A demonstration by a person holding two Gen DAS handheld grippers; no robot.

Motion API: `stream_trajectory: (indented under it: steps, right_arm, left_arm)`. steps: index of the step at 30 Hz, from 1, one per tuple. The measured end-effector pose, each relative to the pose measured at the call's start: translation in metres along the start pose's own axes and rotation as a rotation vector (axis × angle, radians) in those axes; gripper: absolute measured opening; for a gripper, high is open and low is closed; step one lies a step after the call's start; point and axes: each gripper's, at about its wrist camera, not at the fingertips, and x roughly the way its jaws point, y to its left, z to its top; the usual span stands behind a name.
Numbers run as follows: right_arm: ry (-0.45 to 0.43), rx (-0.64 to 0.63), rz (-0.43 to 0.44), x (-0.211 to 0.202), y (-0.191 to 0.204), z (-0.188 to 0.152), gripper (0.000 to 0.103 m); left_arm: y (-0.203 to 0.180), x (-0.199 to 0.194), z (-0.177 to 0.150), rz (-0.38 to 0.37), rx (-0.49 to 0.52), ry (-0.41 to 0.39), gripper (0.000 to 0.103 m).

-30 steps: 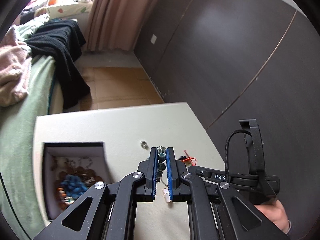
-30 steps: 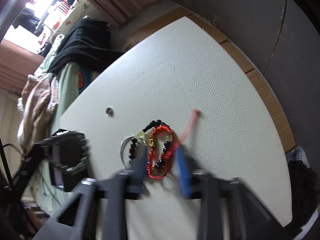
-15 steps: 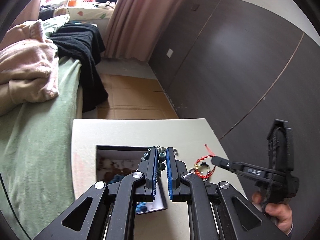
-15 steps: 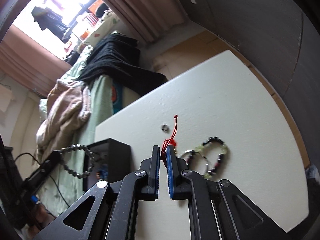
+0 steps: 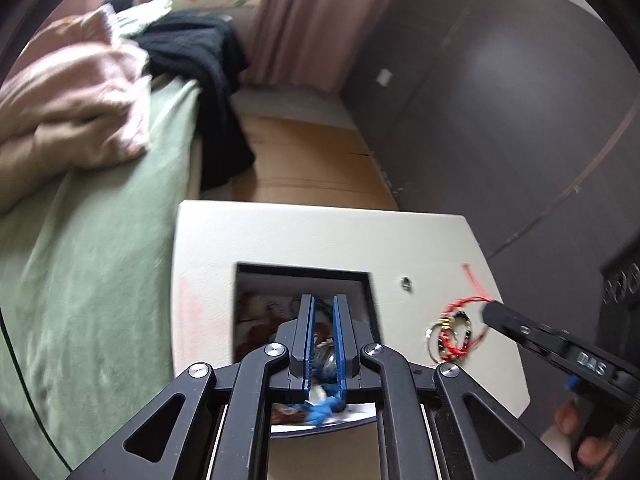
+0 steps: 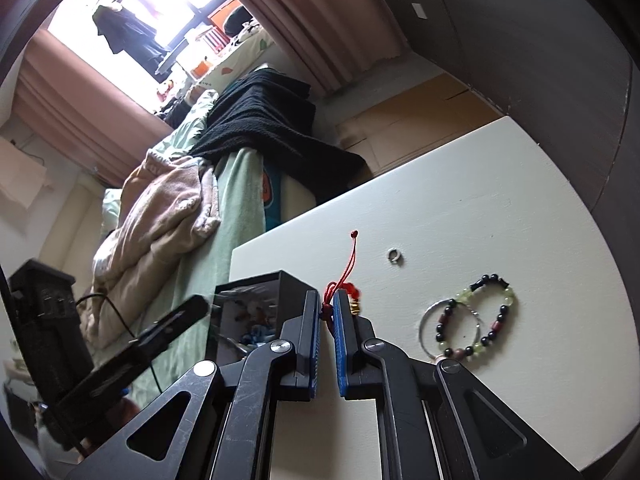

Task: Organize jewelry
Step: 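Release both bracelets into the black box by opening both tools, then move both open tools over the remaining jewelry on the table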

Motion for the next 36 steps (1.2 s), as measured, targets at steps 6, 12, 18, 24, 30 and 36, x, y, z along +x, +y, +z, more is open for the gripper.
stream_trajectory:
  steps: [6, 12, 18, 24, 30, 36]
  right_arm:
    - [-0.030, -0.021, 0.058, -0.009, 0.008, -0.001, 0.009]
    - [-0.040, -0.054, 0.146, -0.010, 0.027, -0.003, 0.009]
    - [-0.018, -0.097, 0.251, 0.000, 0.055, -0.007, 0.009]
    - [0.081, -0.108, 0.304, 0.029, 0.072, -0.015, 0.010]
    - [0.072, -0.103, 0.196, 0.031, 0.061, -0.018, 0.062]
    - [0.023, -0.031, 0.144, 0.005, 0.027, -0.009, 0.063]
  left_arm:
    - [0.015, -0.010, 0.003, 0.002, -0.055, -0.023, 0.013]
    - [0.018, -0.019, 0.006, 0.003, -0.067, -0.052, 0.014]
    - [0.028, -0.030, 0.011, -0.003, -0.088, -0.080, 0.026]
    - [0.040, -0.045, 0.014, -0.004, -0.128, -0.149, 0.073]
    - [0.039, -0.041, 0.015, -0.013, -0.138, -0.134, 0.074]
    - [0.022, -0.037, 0.013, -0.034, -0.092, -0.129, 0.074]
